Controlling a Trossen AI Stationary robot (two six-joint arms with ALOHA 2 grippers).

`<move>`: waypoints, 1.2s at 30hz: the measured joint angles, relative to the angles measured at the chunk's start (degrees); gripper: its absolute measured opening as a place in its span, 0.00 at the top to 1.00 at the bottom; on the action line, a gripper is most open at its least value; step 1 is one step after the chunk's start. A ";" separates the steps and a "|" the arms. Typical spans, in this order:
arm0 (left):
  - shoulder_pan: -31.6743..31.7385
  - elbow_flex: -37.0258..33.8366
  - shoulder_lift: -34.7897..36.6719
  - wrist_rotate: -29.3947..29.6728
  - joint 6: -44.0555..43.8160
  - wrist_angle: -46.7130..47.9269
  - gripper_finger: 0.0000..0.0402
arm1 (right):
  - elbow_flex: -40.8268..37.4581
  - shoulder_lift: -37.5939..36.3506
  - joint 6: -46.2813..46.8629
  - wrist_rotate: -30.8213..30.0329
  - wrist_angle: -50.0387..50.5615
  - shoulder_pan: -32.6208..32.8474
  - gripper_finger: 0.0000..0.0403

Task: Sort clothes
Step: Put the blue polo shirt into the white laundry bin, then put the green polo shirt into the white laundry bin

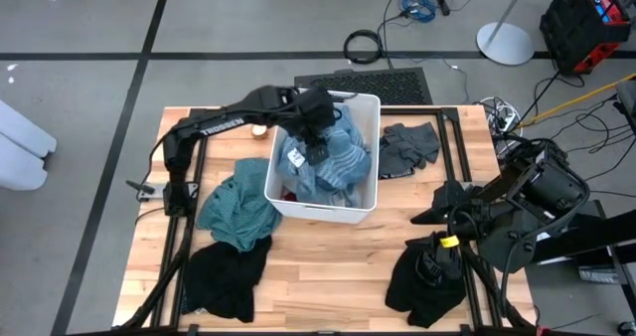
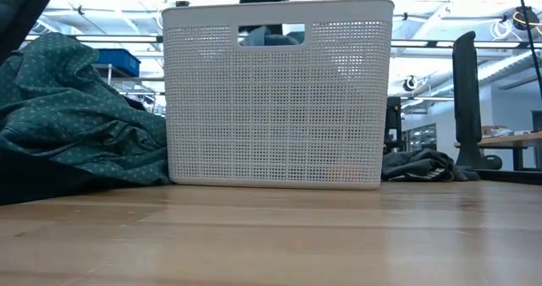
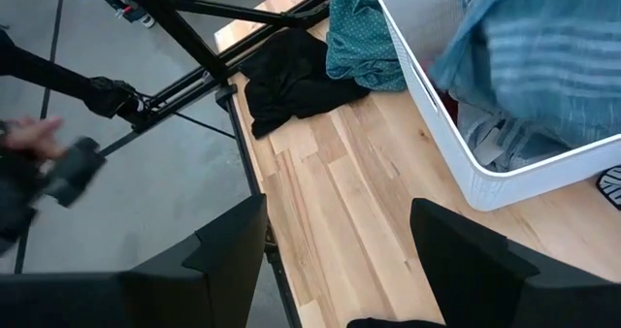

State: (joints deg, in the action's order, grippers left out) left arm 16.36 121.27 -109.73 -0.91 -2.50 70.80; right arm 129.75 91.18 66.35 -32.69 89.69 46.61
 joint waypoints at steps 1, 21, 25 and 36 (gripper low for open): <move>0.00 1.91 -0.02 0.04 -0.02 0.83 0.45 | 0.00 0.00 0.00 0.00 0.00 0.00 0.40; -5.59 13.73 10.68 -6.99 -12.51 9.12 0.43 | -0.24 1.36 -6.34 -1.29 -0.06 0.00 0.40; -10.01 13.75 12.53 -4.04 -15.25 13.37 0.43 | -5.14 1.73 -8.70 -1.92 0.19 -0.26 0.40; -27.32 13.14 13.07 13.84 -22.48 16.84 0.43 | -33.10 -5.85 -21.13 15.16 -25.71 -10.20 0.55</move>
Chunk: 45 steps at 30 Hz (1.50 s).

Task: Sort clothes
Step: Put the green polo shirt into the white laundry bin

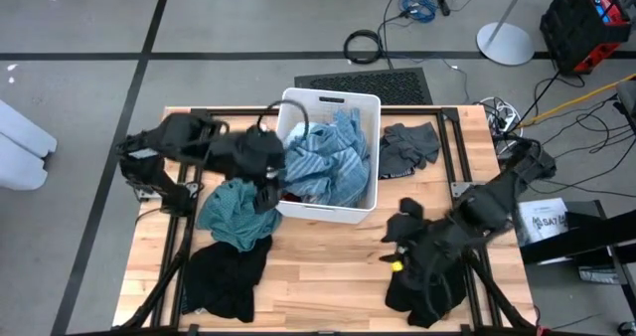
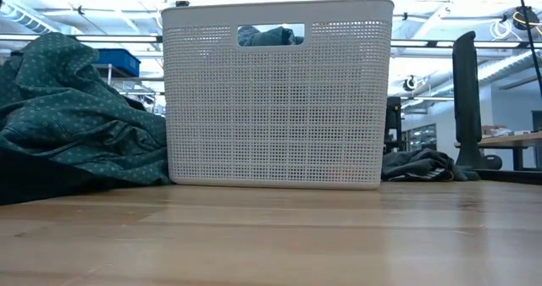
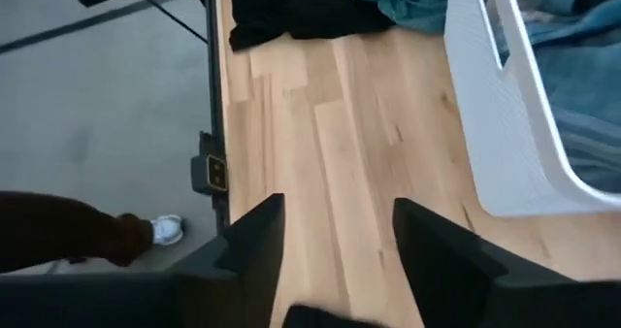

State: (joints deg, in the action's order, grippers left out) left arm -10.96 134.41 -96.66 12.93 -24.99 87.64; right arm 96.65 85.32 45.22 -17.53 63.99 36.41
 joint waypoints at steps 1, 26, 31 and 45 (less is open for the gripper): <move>-1.47 -0.23 0.00 1.93 -1.25 0.23 0.43 | -2.83 -0.92 -0.94 1.26 -2.89 -1.20 0.58; -28.80 -23.40 0.15 21.68 -39.86 2.42 0.43 | -23.63 -3.66 -15.05 4.72 -19.98 -20.00 1.00; -31.22 -26.49 0.15 21.65 -46.63 2.40 0.43 | -23.59 -3.66 -15.13 3.95 -16.51 -23.68 1.00; -33.01 -26.66 0.15 21.05 -49.73 2.37 0.43 | -23.35 -3.90 -12.71 15.80 -21.24 -25.84 1.00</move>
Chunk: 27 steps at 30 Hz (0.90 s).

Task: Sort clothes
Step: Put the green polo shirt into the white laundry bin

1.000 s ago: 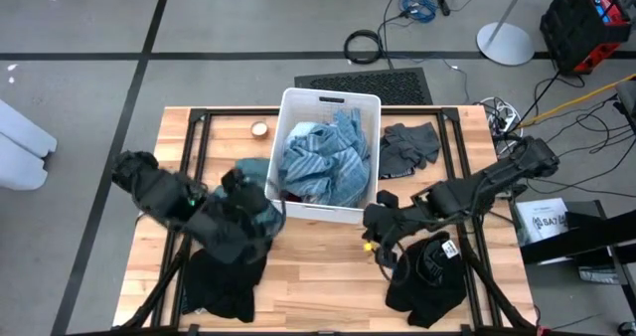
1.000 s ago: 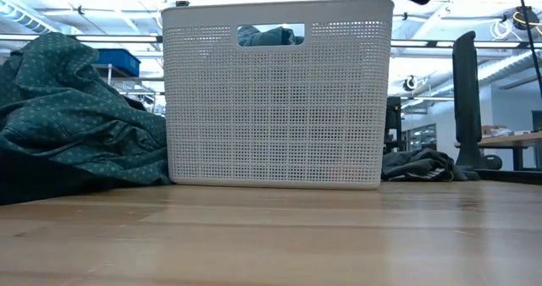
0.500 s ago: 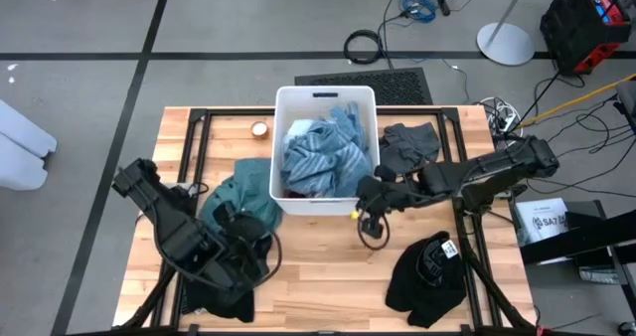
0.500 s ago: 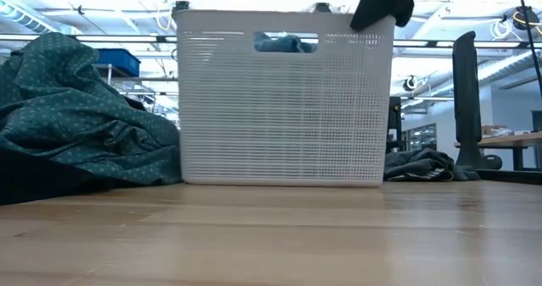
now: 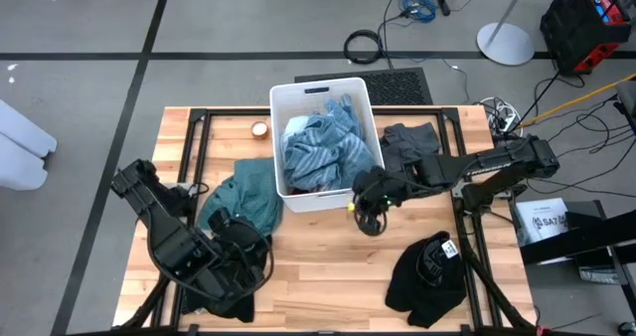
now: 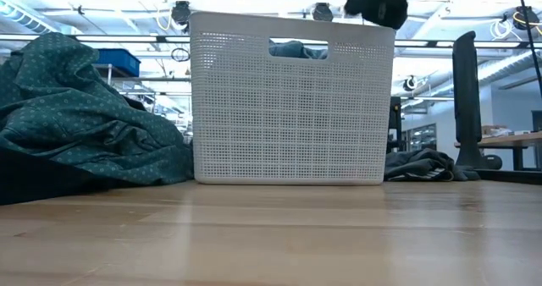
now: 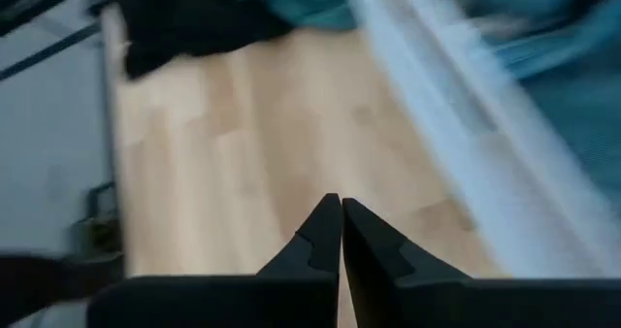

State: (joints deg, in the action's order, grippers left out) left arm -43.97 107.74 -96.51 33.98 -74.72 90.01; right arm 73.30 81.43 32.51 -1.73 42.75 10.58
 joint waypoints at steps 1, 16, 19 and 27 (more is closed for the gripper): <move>0.10 0.00 0.00 0.09 0.00 0.00 0.43 | 0.02 0.00 0.43 1.48 -0.46 0.71 1.00; 2.28 -2.75 0.00 0.85 0.04 -0.73 0.43 | 0.29 8.83 0.82 3.09 -19.41 1.43 1.00; 2.27 -2.75 0.00 0.78 0.03 -1.34 0.43 | 0.37 11.22 -0.22 0.23 -23.50 0.47 1.00; 1.95 -2.75 0.00 0.29 0.01 -4.33 0.43 | 5.94 16.51 5.26 -6.89 -25.54 -0.91 1.00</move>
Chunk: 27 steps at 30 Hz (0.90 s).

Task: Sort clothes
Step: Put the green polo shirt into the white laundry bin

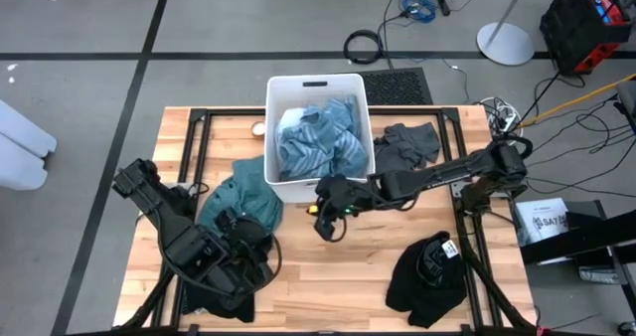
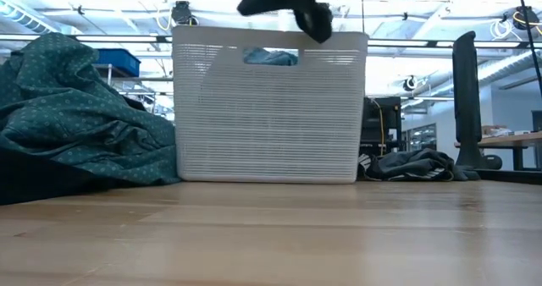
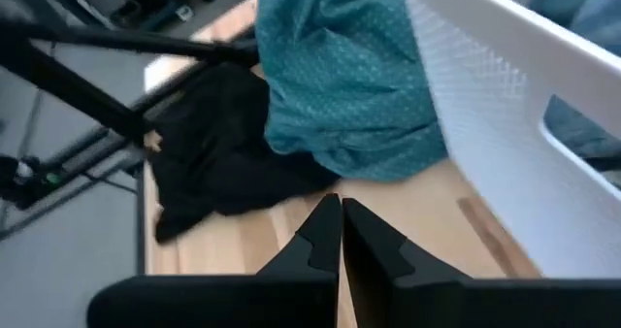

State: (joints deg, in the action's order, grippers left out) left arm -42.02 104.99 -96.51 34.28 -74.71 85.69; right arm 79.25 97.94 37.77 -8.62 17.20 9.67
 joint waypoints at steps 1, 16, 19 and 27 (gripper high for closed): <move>0.00 0.00 0.00 -0.07 -0.01 -0.17 0.43 | 0.89 0.55 0.50 0.38 -0.29 -0.17 1.00; 2.93 -0.93 -0.02 -5.20 -2.13 4.16 0.43 | 16.28 -4.11 0.77 20.69 20.78 4.23 1.00; 6.04 -3.89 -0.04 -11.64 1.87 4.06 0.43 | 19.43 -6.76 0.06 16.62 27.37 6.88 1.00; 11.03 -19.57 -0.42 -14.38 4.55 1.52 0.43 | 20.98 -14.85 4.82 4.60 37.45 14.54 1.00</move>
State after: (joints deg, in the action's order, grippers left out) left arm -30.99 85.42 -96.92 19.89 -70.16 87.20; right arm 100.22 83.09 42.59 -4.02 54.65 24.21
